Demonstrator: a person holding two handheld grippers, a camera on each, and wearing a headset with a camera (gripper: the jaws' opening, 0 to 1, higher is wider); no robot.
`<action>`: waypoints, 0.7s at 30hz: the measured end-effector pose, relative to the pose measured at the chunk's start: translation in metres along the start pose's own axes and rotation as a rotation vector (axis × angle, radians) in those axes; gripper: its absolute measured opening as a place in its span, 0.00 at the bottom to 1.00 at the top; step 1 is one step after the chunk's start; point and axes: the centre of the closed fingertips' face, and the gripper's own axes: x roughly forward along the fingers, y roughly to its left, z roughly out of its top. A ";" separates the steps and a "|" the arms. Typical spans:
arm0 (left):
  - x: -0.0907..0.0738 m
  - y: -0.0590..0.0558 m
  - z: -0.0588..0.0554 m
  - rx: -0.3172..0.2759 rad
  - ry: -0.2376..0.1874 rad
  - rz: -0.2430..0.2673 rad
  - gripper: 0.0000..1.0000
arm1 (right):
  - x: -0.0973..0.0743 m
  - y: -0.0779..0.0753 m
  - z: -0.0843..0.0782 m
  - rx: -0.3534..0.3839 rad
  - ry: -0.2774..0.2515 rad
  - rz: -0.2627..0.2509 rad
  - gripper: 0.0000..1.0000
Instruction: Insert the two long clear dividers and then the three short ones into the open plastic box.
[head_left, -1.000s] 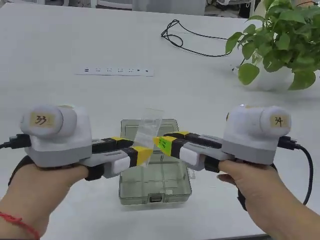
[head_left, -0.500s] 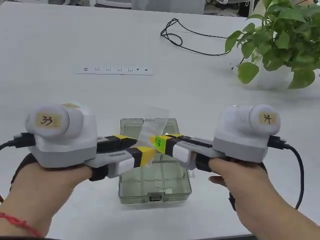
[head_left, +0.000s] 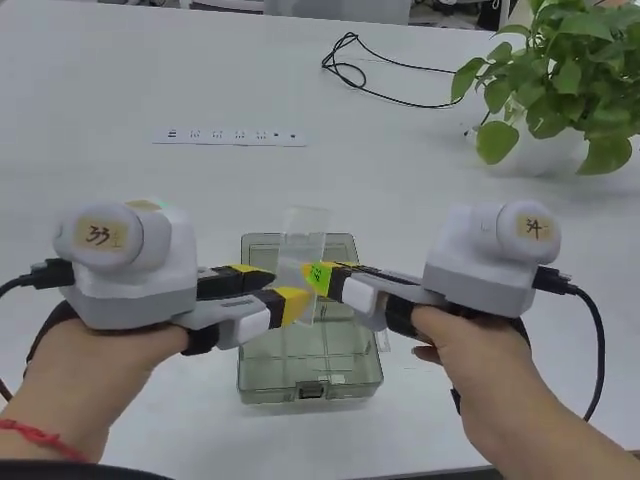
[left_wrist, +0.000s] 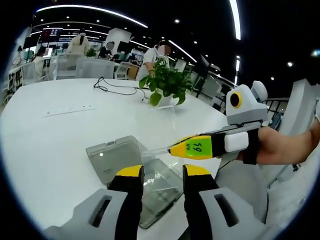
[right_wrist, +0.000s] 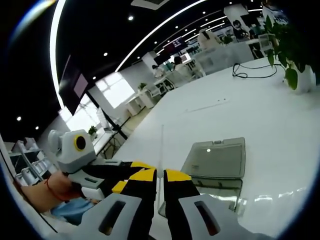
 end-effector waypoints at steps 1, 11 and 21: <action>0.000 0.000 0.000 -0.003 0.002 -0.001 0.29 | 0.000 0.000 0.000 0.001 0.001 0.001 0.06; -0.010 0.009 -0.005 0.050 0.006 -0.002 0.39 | -0.005 -0.009 0.007 -0.005 0.013 -0.012 0.07; -0.020 0.018 -0.011 0.077 0.016 -0.007 0.47 | -0.011 -0.010 0.006 -0.007 0.039 -0.024 0.07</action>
